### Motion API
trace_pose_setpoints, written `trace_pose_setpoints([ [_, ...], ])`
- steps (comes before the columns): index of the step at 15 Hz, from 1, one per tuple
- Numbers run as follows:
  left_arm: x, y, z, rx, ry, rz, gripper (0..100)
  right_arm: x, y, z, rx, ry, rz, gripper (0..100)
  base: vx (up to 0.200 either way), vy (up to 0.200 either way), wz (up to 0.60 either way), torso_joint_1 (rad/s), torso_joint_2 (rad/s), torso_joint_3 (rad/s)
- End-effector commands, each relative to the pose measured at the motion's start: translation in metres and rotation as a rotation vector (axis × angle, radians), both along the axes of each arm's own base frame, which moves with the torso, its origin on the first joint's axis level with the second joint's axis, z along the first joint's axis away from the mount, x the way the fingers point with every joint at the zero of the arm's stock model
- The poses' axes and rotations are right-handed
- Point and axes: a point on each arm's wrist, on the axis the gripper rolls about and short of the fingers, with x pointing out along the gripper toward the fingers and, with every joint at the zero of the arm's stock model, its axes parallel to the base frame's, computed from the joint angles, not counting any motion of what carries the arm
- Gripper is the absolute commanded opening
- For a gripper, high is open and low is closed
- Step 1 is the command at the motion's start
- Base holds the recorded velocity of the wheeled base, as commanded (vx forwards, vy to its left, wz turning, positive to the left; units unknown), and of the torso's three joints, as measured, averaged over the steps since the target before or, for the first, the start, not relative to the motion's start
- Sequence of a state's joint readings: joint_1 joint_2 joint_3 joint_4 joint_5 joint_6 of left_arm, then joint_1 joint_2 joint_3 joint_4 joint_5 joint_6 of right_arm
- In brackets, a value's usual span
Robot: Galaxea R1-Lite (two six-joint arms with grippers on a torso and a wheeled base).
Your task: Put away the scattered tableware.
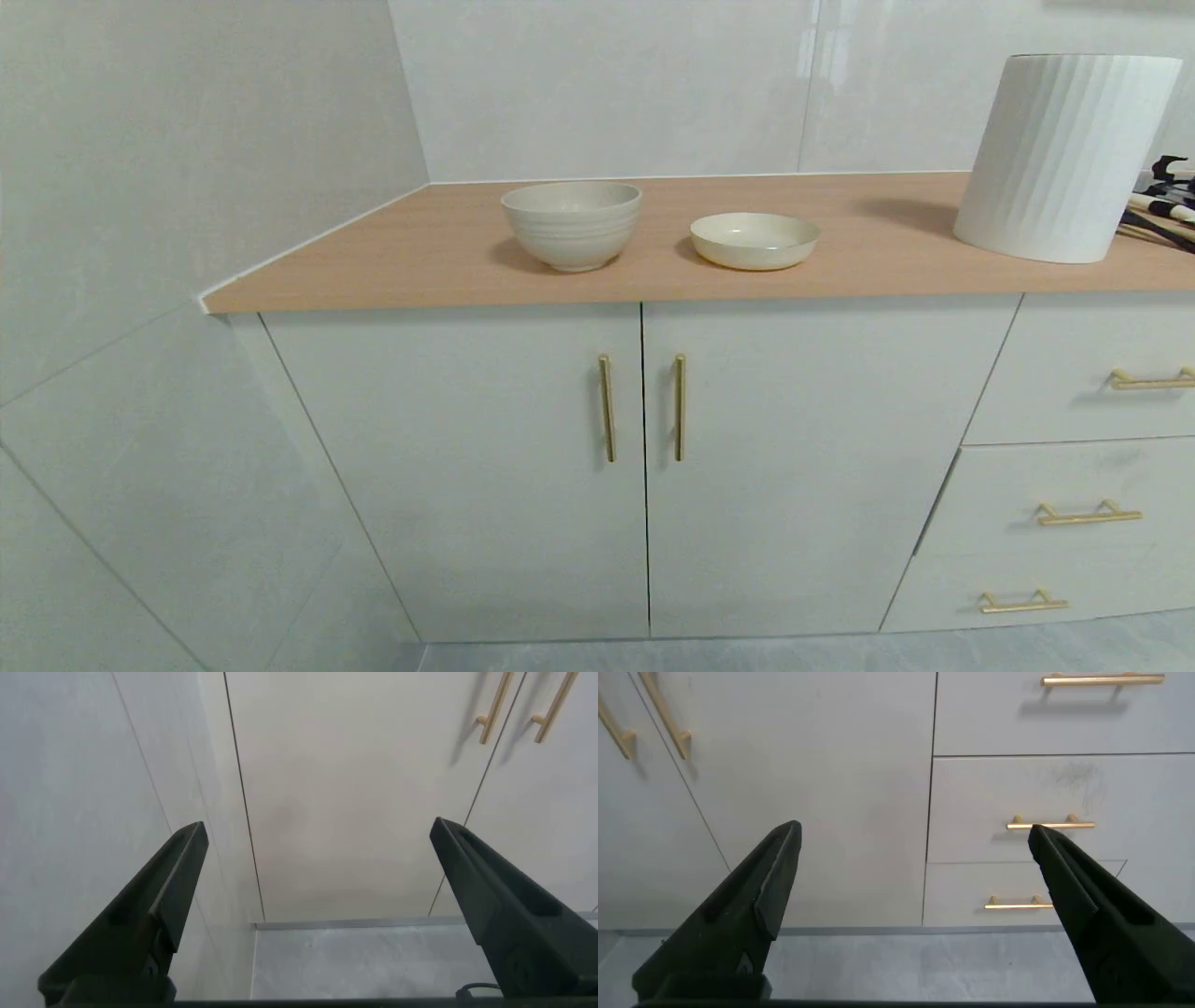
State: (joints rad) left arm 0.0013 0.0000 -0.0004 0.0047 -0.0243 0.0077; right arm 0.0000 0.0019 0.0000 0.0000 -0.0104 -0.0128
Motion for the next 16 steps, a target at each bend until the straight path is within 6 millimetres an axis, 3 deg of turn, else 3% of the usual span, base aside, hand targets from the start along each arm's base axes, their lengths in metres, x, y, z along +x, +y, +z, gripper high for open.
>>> trace_pose_setpoints([
  [1,0.0,0.0,0.0,0.0,0.0,0.0,100,0.0,0.0,0.0,-0.015,0.001,0.0,100,0.0,0.0,0.0,0.0,0.0,0.0],
  [8,0.0,0.0,0.0,0.0,0.0,0.0,100,0.0,0.0,0.001,-0.033,-0.006,-0.008,100,0.0,0.0,0.0,0.0,0.0,0.0],
  [9,0.0,0.0,0.0,0.0,0.0,0.0,100,-0.007,0.0,0.027,-0.013,-0.086,-0.002,100,0.0,0.0,0.0,0.0,0.0,0.0],
  [10,0.0,0.0,0.0,0.0,0.0,0.0,100,-0.01,0.0,0.04,-0.002,-0.114,0.003,100,0.0,0.0,0.0,0.0,0.0,0.0],
  [11,0.0,0.0,0.0,0.0,0.0,0.0,100,-0.004,0.0,0.086,0.019,-0.034,0.06,100,0.0,0.0,0.0,0.0,0.0,0.0],
  [12,0.0,0.0,0.0,0.0,0.0,0.0,100,0.005,0.0,0.099,0.022,0.024,0.113,100,0.0,0.0,0.0,0.0,0.0,0.0],
  [15,0.0,0.0,0.0,0.0,0.0,0.0,100,0.099,0.017,0.125,0.078,0.376,0.38,100,0.0,0.0,0.0,0.0,0.0,0.0],
  [16,0.0,0.0,0.0,0.0,0.0,0.0,100,0.12,0.024,0.137,0.078,0.39,0.425,100,0.0,0.0,0.0,0.0,0.0,0.0],
])
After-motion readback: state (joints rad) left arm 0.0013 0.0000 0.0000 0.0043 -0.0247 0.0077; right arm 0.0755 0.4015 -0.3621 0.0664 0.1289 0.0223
